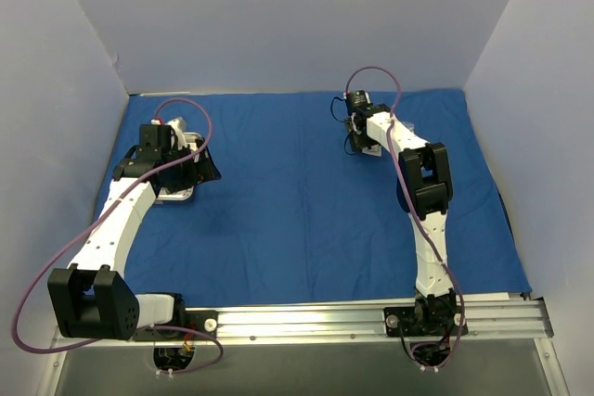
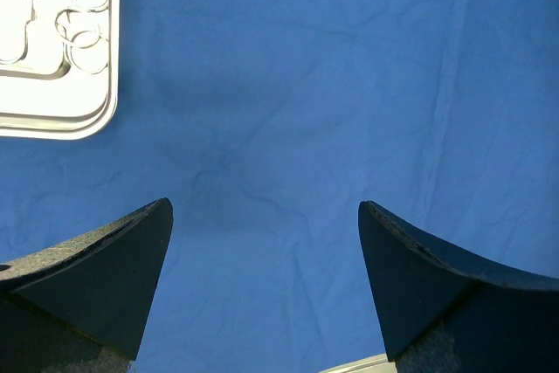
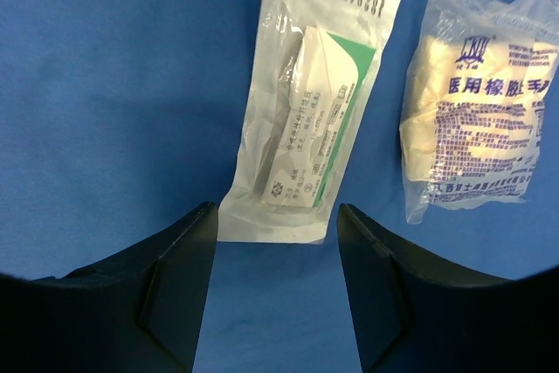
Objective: Open and lay out the surgical kit
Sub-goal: Place the medical item in the surgical kit.
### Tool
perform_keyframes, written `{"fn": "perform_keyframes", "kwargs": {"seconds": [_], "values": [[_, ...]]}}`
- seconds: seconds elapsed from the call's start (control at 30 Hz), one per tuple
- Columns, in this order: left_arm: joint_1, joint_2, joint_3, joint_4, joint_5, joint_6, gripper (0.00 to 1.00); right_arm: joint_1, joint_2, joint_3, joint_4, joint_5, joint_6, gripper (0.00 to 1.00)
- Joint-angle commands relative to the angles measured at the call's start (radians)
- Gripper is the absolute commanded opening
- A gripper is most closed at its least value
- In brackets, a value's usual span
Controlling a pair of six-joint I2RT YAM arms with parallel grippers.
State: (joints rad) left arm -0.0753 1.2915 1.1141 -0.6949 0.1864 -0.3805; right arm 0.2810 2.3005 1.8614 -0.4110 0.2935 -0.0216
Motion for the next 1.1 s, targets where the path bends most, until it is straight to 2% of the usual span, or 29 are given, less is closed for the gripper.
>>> {"fn": "perform_keyframes", "kwargs": {"seconds": [0.0,0.33,0.57,0.77,0.93,1.07], "values": [[0.005,-0.003,-0.002,0.04,0.002,0.006,0.96,-0.006,-0.022,-0.022,-0.02,0.039,0.014,0.53],[0.003,-0.004,0.0,0.041,0.004,0.006,0.96,-0.006,-0.058,-0.028,-0.025,0.019,0.02,0.52],[0.005,0.008,0.029,0.029,-0.034,0.015,0.96,0.0,-0.156,-0.022,-0.028,-0.062,0.049,0.52],[0.008,0.051,0.087,0.006,-0.171,0.035,0.96,0.017,-0.378,-0.076,0.009,-0.212,0.1,0.53],[0.04,0.097,0.11,0.02,-0.324,-0.055,0.98,0.023,-0.57,-0.238,0.131,-0.379,0.179,0.54],[0.069,0.156,0.119,0.06,-0.422,-0.159,1.0,0.032,-0.758,-0.395,0.237,-0.459,0.222,0.64]]}}
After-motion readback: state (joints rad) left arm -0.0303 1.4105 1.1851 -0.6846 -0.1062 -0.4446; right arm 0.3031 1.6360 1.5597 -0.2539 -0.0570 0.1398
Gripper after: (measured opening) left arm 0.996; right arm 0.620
